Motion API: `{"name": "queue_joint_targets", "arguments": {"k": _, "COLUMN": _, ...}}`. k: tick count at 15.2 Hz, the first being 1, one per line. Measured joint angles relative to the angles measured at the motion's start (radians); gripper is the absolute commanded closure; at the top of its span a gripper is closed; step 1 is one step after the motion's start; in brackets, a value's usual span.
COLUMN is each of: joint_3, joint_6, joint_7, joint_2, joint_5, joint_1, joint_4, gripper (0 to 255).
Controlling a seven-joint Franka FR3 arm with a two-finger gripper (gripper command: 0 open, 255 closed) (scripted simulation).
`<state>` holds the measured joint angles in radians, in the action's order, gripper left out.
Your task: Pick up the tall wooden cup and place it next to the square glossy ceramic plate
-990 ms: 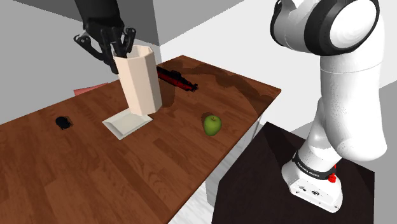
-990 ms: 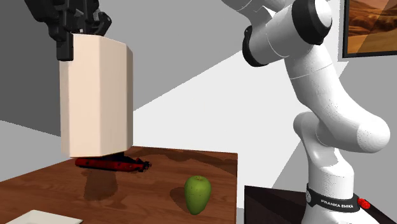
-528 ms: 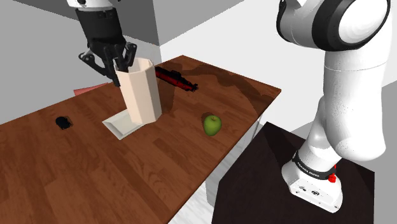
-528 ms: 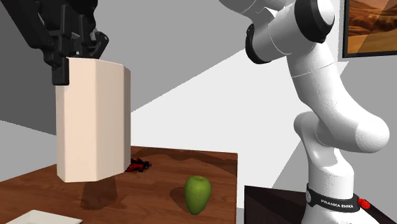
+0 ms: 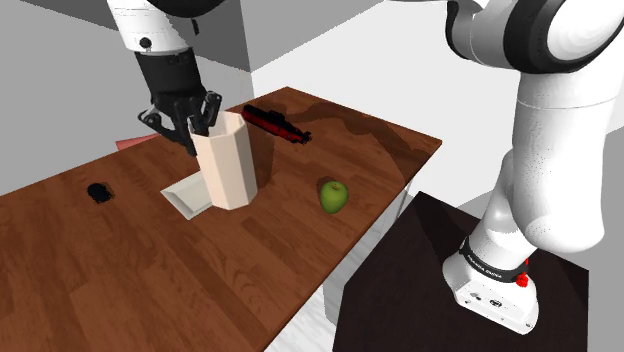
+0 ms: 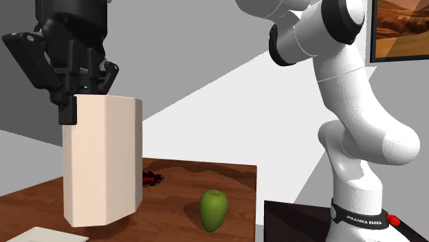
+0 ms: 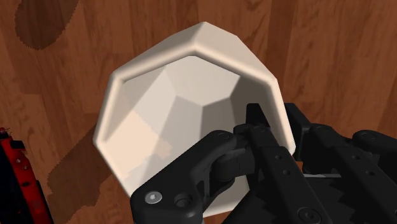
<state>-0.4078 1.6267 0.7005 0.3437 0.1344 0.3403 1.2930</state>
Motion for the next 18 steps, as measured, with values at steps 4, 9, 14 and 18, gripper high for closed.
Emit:
{"name": "queue_joint_targets", "arguments": {"k": 4, "joint_3": 0.000, "joint_6": 0.060, "joint_7": 0.001, "joint_2": -0.013, "joint_5": -0.004, "joint_1": -0.008, "joint_4": 0.072, "gripper": 255}}
{"name": "queue_joint_targets", "arguments": {"k": 9, "joint_3": 0.002, "joint_6": 0.130, "joint_7": 0.003, "joint_2": -0.015, "joint_5": -0.005, "joint_1": -0.013, "joint_4": 0.145, "gripper": 255}}
{"name": "queue_joint_targets", "arguments": {"k": 14, "joint_3": 0.004, "joint_6": 0.199, "joint_7": 0.004, "joint_2": -0.018, "joint_5": -0.004, "joint_1": -0.019, "joint_4": 0.217, "gripper": 255}}
{"name": "queue_joint_targets", "arguments": {"k": 18, "joint_3": 0.006, "joint_6": 0.250, "joint_7": 0.006, "joint_2": -0.015, "joint_5": -0.002, "joint_1": -0.022, "joint_4": 0.265, "gripper": 255}}
